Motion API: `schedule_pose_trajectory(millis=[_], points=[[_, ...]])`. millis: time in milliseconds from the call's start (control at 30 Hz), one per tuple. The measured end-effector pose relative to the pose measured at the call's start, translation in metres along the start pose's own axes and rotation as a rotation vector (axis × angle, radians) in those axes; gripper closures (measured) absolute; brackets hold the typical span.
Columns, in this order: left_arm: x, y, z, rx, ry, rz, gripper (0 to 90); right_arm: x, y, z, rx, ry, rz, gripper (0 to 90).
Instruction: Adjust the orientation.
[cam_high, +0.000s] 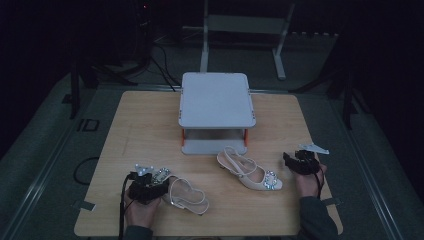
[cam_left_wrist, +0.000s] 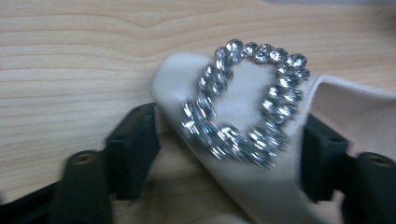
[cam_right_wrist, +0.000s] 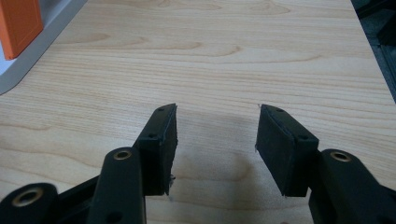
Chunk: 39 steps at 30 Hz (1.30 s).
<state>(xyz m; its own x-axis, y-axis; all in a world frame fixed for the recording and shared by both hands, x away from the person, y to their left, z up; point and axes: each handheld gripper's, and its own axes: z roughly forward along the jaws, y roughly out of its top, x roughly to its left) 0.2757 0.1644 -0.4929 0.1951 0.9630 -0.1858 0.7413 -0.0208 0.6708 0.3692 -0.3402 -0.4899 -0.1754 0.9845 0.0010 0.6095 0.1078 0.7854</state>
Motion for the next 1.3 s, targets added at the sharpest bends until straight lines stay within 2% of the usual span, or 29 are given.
schedule_pose_trajectory(millis=[100, 133, 167, 300, 600, 667, 700, 733, 767, 833, 1000, 1100, 1200, 1300], points=[[-0.001, 0.004, 0.003, -0.007, -0.013, 0.013, 45.0, 0.000, 0.000, 0.000, -0.001, 0.000, 0.003, 48.0], [-0.002, 0.009, 0.006, -0.002, -0.029, 0.030, 45.0, 0.000, 0.000, 0.000, -0.001, 0.001, 0.003, 47.9], [-0.002, 0.011, 0.007, 0.000, -0.028, 0.037, 48.8, 0.000, -0.001, 0.000, -0.001, 0.001, 0.006, 48.0], [0.002, 0.018, 0.010, 0.001, -0.001, 0.029, 49.5, -0.001, -0.001, 0.000, 0.000, 0.001, 0.007, 47.9], [0.028, 0.049, 0.032, 0.006, -0.012, 0.030, 49.6, -0.002, -0.001, 0.001, 0.005, -0.001, 0.012, 47.9], [0.035, 0.059, 0.039, 0.010, -0.018, 0.043, 49.7, -0.002, -0.001, 0.001, 0.006, -0.001, 0.013, 47.9], [0.040, 0.067, 0.044, 0.017, -0.034, 0.055, 49.8, -0.002, -0.002, 0.001, 0.007, -0.001, 0.013, 48.0], [0.040, 0.067, 0.044, 0.017, -0.034, 0.055, 49.8, -0.002, -0.002, 0.002, 0.008, -0.001, 0.013, 48.0], [0.047, 0.076, 0.050, 0.029, -0.051, 0.085, 49.8, -0.003, -0.002, 0.002, 0.010, -0.002, 0.013, 48.1], [0.054, 0.085, 0.056, 0.038, -0.078, 0.094, 49.9, -0.003, -0.002, 0.002, 0.011, -0.009, 0.016, 49.2], [0.063, 0.101, 0.064, 0.060, -0.051, 0.092, 50.0, -0.003, -0.002, 0.002, 0.010, -0.016, 0.025, 49.8], [0.068, 0.110, 0.069, 0.086, -0.061, 0.084, 50.0, -0.003, -0.003, 0.002, 0.008, -0.020, 0.025, 49.8], [0.066, 0.112, 0.069, 0.095, -0.048, 0.087, 49.8, -0.003, -0.003, 0.001, 0.007, -0.016, 0.022, 49.6], [0.066, 0.110, 0.062, 0.080, -0.052, 0.058, 48.4, -0.003, -0.003, 0.001, 0.008, -0.015, 0.024, 49.3]])
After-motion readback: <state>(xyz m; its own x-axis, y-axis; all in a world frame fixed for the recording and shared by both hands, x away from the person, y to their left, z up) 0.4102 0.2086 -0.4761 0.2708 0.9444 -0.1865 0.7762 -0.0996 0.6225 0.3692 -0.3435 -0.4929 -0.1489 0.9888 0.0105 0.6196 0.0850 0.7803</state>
